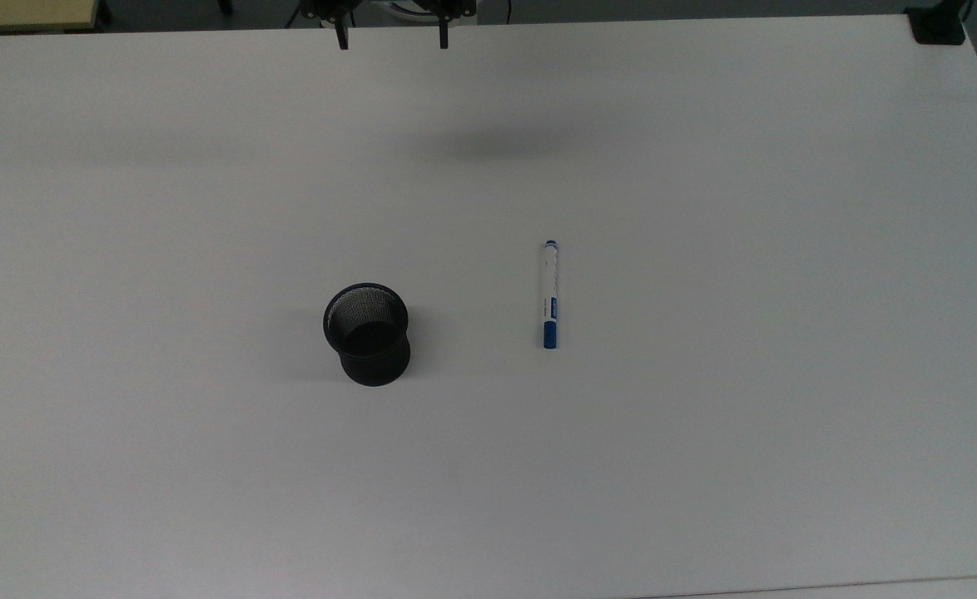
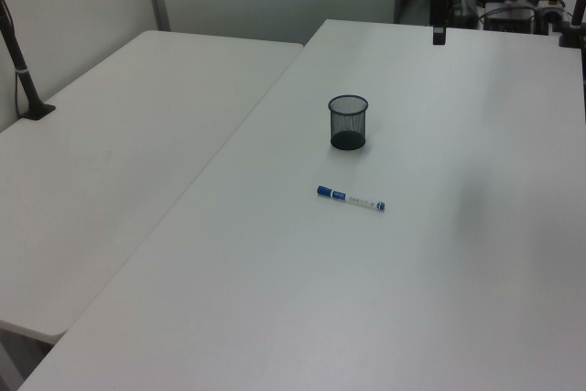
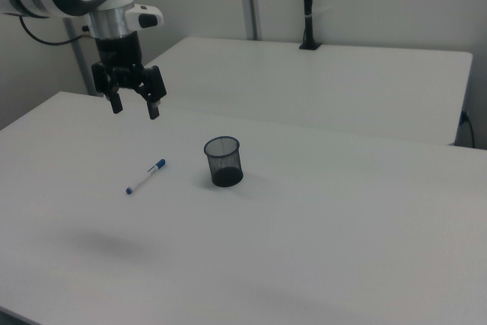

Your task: Insert the marker

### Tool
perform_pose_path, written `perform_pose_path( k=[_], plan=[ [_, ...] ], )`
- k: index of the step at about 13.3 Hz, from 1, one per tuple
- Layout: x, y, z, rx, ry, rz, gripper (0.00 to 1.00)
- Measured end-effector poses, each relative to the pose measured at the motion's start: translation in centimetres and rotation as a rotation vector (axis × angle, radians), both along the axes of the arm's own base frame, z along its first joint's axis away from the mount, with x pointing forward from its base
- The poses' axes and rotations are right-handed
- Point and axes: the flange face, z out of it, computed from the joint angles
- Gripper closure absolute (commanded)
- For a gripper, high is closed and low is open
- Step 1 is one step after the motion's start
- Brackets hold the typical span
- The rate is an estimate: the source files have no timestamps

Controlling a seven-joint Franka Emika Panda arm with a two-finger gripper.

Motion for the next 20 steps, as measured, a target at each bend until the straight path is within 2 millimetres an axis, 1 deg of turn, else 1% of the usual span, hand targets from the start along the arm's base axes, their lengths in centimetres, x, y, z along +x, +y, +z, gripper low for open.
perform_pose_path(
  k=[9,11,12,14,16,18,20],
  plan=[
    [0.4,0.1,-0.3,0.001,-0.013,0.002,0.00],
    [0.9,0.1,-1.0,0.002,-0.011,0.003,0.00],
    [1.5,0.5,-1.8,0.003,-0.016,0.010,0.00],
    [3.3,2.3,-3.7,0.008,-0.047,0.037,0.00],
    [5.4,5.1,-7.2,0.015,-0.069,0.028,0.00],
    [6.5,7.2,-10.2,0.001,-0.064,0.013,0.00],
    [7.7,9.4,-13.7,-0.027,-0.067,-0.018,0.00]
  ],
)
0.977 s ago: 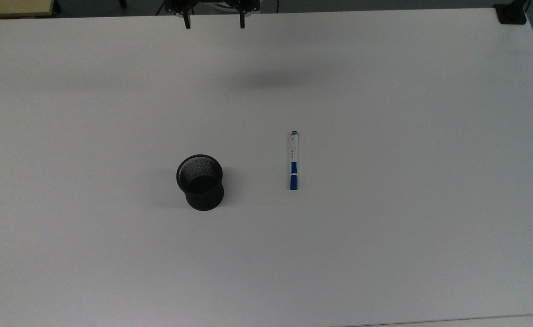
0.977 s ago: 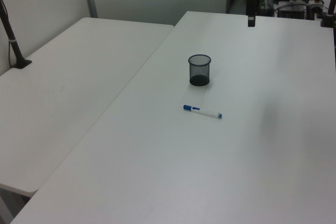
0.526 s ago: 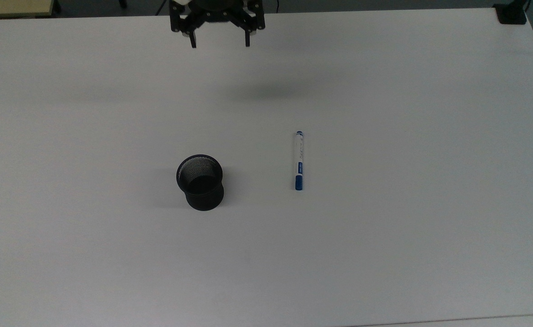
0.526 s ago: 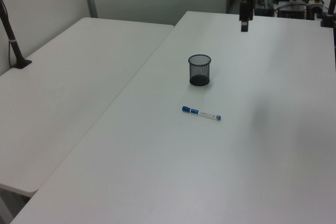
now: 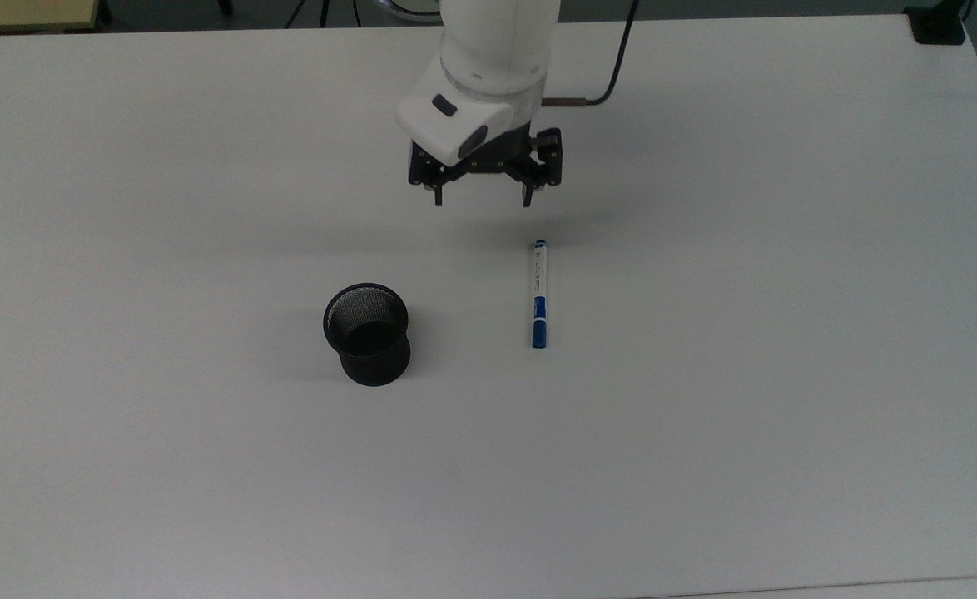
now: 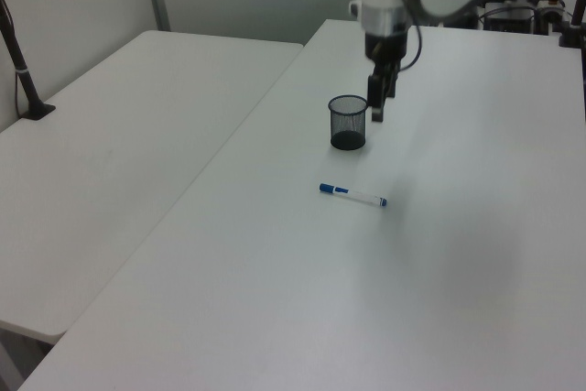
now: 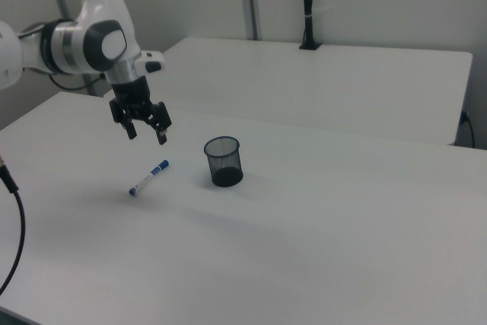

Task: Insert the marker
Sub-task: 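Lower the open gripper over the blue-capped white marker, then close the gripper on the marker and lift it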

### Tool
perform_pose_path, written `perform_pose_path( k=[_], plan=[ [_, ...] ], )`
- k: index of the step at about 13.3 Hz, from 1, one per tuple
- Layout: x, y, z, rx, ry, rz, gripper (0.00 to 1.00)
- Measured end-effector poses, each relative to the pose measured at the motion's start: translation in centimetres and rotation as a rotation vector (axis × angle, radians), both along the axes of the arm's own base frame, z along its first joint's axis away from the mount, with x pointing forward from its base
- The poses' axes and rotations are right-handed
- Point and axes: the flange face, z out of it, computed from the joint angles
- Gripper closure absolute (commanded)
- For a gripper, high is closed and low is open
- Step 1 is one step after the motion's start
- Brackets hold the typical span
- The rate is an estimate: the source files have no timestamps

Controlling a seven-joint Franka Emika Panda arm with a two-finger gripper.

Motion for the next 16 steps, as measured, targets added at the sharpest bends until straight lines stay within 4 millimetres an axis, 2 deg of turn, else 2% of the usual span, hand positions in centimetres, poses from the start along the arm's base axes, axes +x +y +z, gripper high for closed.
perform_pose_path(
  k=[7,8,10,14,16],
  plan=[
    [4.2,3.6,-9.7,-0.023,-0.117,-0.138,0.00],
    [4.6,4.3,-10.8,-0.028,-0.137,-0.149,0.03],
    [5.0,5.3,-12.6,-0.039,-0.171,-0.172,0.15],
    [4.9,7.3,-14.9,-0.029,-0.181,-0.163,0.68],
    [4.9,8.1,-15.2,-0.027,-0.182,-0.152,0.79]
  ],
)
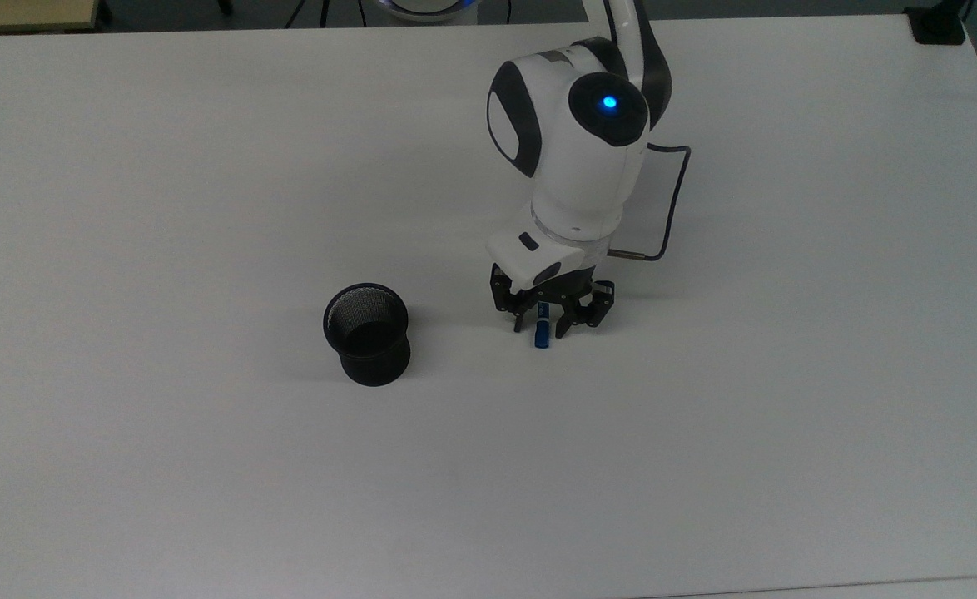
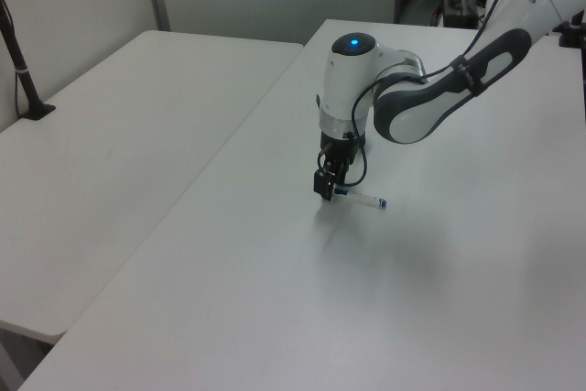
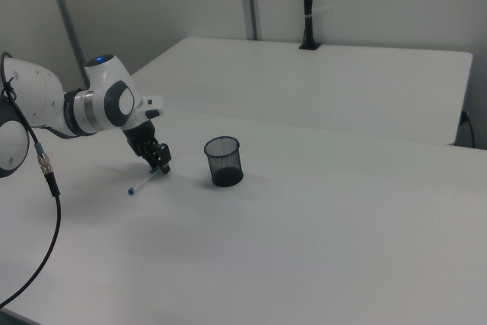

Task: Insert the marker
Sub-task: 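Close the gripper on the marker and lift it, then carry the marker over the black mesh cup, tilting it downward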

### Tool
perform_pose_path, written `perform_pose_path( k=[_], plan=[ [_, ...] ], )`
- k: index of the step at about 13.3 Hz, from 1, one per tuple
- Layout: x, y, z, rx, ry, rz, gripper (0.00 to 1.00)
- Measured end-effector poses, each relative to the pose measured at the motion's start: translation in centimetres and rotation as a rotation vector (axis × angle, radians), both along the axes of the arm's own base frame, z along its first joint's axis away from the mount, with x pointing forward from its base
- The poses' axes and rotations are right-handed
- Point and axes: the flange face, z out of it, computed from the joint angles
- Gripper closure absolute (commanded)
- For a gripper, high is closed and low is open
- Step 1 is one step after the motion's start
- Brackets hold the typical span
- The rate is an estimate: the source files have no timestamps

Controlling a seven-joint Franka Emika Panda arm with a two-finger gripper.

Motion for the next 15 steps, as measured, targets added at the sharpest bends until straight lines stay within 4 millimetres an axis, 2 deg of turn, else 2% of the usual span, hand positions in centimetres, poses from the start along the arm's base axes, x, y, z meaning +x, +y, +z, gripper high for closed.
perform_pose_path(
  k=[4,8,10,12,15],
  plan=[
    [0.1,0.3,0.4,-0.010,-0.013,0.013,0.95],
    [0.4,0.3,0.4,-0.002,-0.040,0.018,0.96],
    [1.0,-0.4,1.0,0.003,-0.068,0.004,0.96],
    [2.4,-2.2,3.9,0.010,-0.129,-0.030,0.95],
    [3.6,-6.4,10.6,0.024,-0.229,-0.091,0.95]
  ],
)
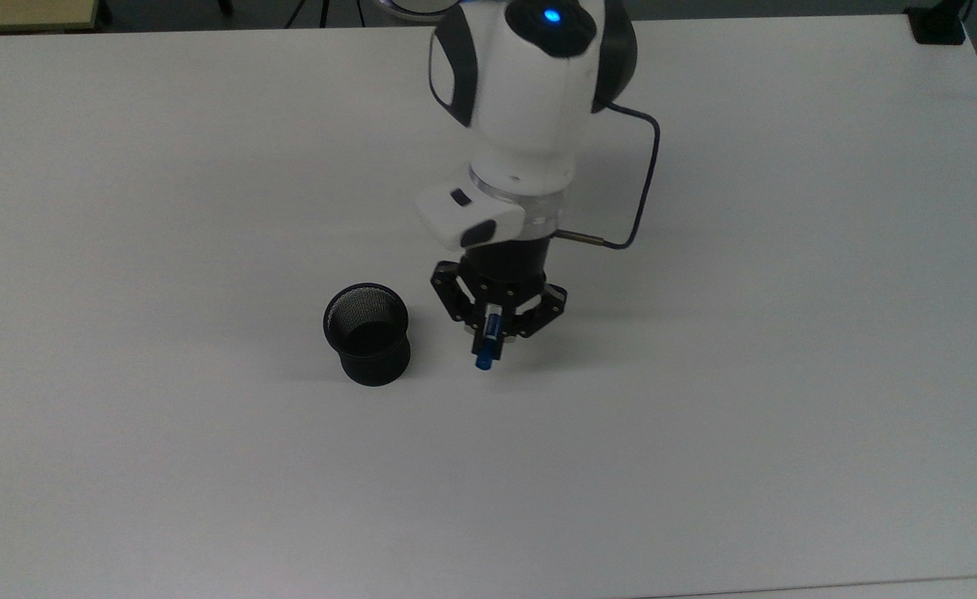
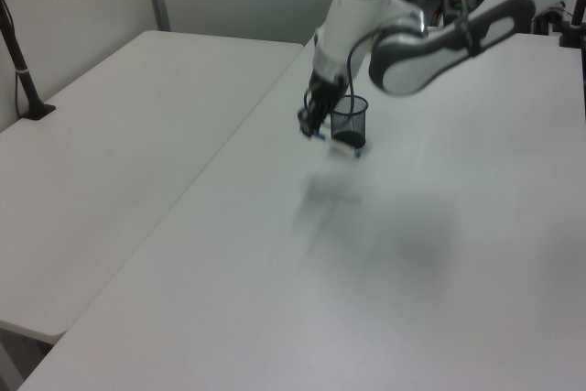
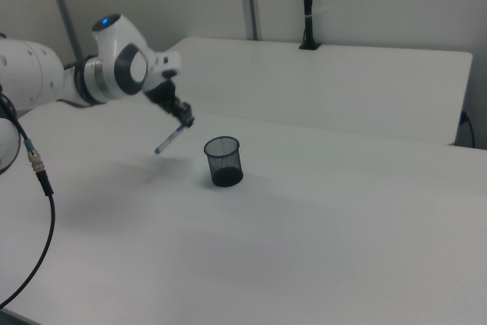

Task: Insert the marker
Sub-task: 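Carry the marker over the black mesh cup, tilting it downward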

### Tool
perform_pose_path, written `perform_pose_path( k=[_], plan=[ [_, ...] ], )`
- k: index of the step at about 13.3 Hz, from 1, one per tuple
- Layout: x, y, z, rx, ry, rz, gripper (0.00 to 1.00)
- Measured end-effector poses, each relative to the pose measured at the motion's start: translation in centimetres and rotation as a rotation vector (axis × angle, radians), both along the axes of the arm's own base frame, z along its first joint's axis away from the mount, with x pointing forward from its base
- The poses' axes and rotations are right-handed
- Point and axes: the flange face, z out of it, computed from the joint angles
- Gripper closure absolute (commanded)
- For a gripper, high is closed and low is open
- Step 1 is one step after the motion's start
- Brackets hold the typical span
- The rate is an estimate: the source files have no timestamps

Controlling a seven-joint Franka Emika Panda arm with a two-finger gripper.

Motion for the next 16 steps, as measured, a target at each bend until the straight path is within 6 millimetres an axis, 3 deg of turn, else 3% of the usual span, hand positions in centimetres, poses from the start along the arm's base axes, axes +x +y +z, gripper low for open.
perform_pose_path(
  k=[3,5,8,11,16],
  plan=[
    [0.0,-4.7,5.3,0.010,-0.072,-0.064,0.94],
    [-0.1,-7.3,6.9,0.010,-0.094,-0.101,0.94],
    [0.2,-10.9,6.5,-0.017,-0.090,-0.146,0.94],
    [0.8,-13.2,6.1,-0.001,-0.180,-0.151,0.93],
    [1.4,-14.3,3.2,-0.002,-0.162,-0.160,0.92]
  ],
)
